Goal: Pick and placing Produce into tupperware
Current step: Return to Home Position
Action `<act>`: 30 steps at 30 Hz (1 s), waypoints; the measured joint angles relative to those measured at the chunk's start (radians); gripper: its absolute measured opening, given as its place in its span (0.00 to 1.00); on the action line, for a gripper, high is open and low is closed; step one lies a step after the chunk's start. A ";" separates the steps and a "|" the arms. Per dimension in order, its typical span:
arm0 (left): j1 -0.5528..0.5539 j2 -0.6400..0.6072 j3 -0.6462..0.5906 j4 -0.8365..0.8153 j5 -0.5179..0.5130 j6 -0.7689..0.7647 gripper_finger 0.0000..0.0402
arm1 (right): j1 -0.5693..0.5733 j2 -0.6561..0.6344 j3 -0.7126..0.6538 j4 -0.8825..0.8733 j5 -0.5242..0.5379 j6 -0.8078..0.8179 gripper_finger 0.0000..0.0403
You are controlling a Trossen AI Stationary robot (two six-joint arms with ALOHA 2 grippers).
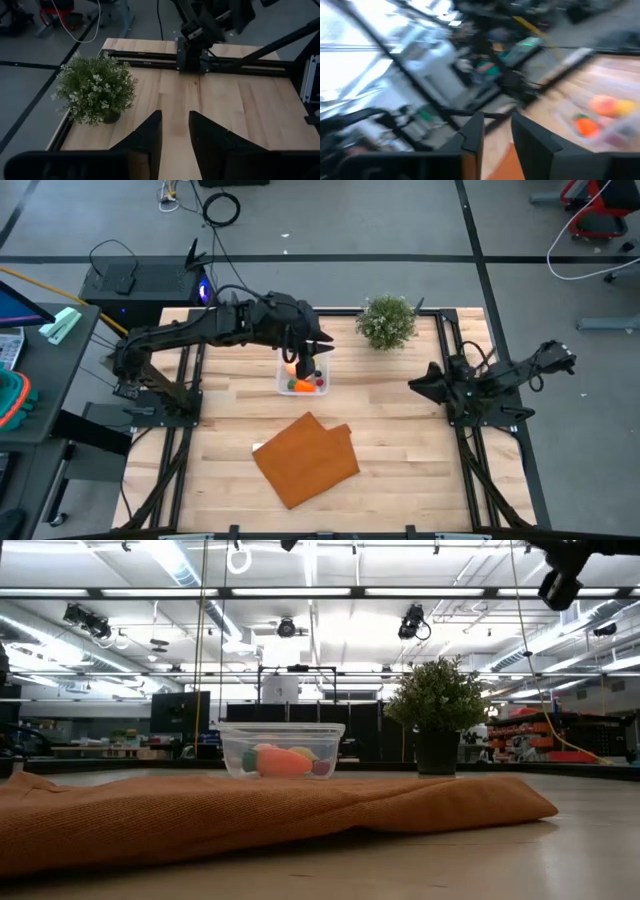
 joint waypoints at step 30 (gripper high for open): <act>-0.024 0.000 0.000 0.172 0.236 -0.175 0.08 | -0.475 -0.123 -0.351 0.352 -0.555 -0.197 0.00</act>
